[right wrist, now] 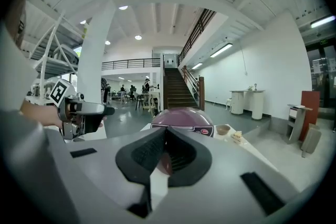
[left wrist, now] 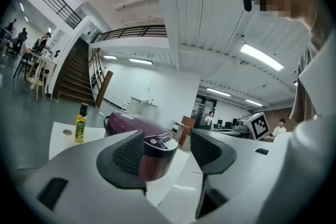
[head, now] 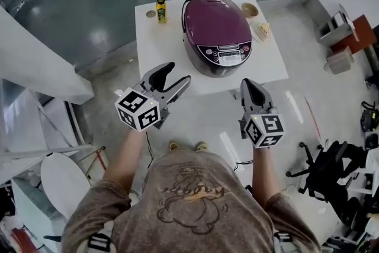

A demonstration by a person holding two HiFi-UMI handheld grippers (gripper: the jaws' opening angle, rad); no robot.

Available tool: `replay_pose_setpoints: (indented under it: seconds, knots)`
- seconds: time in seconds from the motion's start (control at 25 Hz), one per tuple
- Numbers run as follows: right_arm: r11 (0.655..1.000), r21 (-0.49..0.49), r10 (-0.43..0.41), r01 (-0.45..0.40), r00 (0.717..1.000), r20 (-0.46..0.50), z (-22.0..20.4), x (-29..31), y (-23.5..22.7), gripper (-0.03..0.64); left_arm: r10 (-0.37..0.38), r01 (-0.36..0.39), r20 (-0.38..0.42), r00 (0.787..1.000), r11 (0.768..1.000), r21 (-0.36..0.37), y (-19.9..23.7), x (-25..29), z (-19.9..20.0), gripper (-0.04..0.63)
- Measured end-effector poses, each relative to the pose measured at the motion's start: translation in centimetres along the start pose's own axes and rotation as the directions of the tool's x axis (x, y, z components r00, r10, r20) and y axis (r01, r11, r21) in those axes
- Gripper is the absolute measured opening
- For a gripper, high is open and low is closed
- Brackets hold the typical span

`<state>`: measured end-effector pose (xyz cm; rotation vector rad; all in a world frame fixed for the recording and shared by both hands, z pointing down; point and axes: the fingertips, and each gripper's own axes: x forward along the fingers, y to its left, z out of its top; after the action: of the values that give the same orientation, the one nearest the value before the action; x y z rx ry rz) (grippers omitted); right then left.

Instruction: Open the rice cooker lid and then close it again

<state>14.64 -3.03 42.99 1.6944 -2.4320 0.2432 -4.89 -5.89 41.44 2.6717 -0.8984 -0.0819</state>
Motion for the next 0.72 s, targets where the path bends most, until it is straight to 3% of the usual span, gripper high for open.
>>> replay_pose_setpoints:
  seconds: [0.4,0.72]
  knots:
    - [0.998,0.05,0.028,-0.032,0.997,0.073,-1.4,-2.6,-0.1,0.003,0.107,-0.108,0.025,0.994,0.991,0.081,-1.7,-1.7,-1.8,0.273]
    - [0.996,0.061,0.052,-0.057,0.996,0.078,-4.5,-3.5,0.4,0.002,0.185,-0.187,0.029,0.982,0.977,0.104,-2.2,-2.7,-4.7,0.159]
